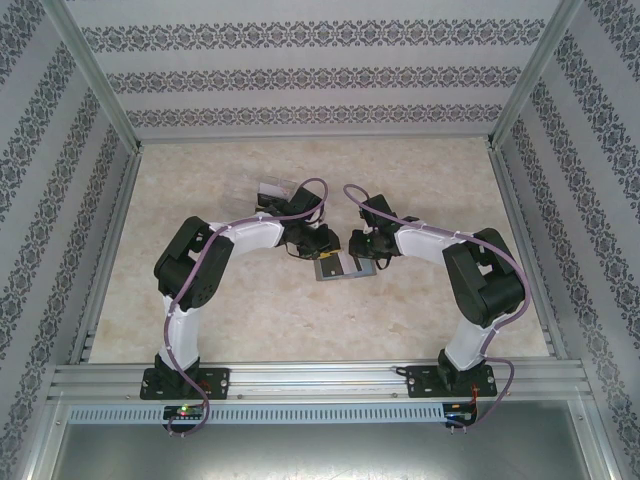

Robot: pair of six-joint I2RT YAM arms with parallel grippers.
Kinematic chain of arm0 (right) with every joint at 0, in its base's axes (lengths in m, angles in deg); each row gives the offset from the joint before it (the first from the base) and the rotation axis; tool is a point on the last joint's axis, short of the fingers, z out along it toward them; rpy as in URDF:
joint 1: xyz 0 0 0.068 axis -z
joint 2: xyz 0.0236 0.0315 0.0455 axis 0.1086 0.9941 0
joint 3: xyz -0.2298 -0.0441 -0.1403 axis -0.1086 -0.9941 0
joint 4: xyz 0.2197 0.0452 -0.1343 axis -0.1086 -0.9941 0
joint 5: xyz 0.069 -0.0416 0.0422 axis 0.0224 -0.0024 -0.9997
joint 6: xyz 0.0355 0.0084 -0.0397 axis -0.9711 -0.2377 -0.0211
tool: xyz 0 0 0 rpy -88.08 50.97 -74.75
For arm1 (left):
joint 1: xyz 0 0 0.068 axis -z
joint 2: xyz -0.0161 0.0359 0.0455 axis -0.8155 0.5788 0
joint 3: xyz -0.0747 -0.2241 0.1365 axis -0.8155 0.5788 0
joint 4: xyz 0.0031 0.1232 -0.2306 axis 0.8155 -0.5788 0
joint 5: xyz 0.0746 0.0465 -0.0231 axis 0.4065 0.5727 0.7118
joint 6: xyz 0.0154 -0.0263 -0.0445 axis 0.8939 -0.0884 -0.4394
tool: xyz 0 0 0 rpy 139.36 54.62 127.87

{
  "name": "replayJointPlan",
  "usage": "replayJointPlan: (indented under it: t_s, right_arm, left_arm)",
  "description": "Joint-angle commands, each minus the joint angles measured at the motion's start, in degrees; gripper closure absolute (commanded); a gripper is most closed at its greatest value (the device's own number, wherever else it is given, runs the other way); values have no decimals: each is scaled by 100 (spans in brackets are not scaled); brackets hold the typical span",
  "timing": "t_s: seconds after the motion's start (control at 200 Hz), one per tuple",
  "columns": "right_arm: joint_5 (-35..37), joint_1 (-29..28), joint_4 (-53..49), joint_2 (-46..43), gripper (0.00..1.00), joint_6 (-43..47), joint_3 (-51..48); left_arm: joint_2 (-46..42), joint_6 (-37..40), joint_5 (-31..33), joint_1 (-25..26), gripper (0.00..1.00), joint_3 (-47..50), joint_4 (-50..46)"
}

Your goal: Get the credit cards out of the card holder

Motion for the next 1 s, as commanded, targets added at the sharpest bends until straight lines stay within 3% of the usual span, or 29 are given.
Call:
replayJointPlan:
  t_s: [0.0, 0.465, 0.994]
  right_arm:
    - [-56, 29, -248, 204, 74, -87, 22]
    - [-168, 29, -230, 233, 74, -81, 37]
    - [-3, 64, -220, 152, 75, -86, -20]
  left_arm:
    - [171, -64, -176, 64, 74, -78, 80]
    - [493, -72, -327, 56, 75, -344, 88]
    - [127, 132, -264, -61, 94, -32, -122]
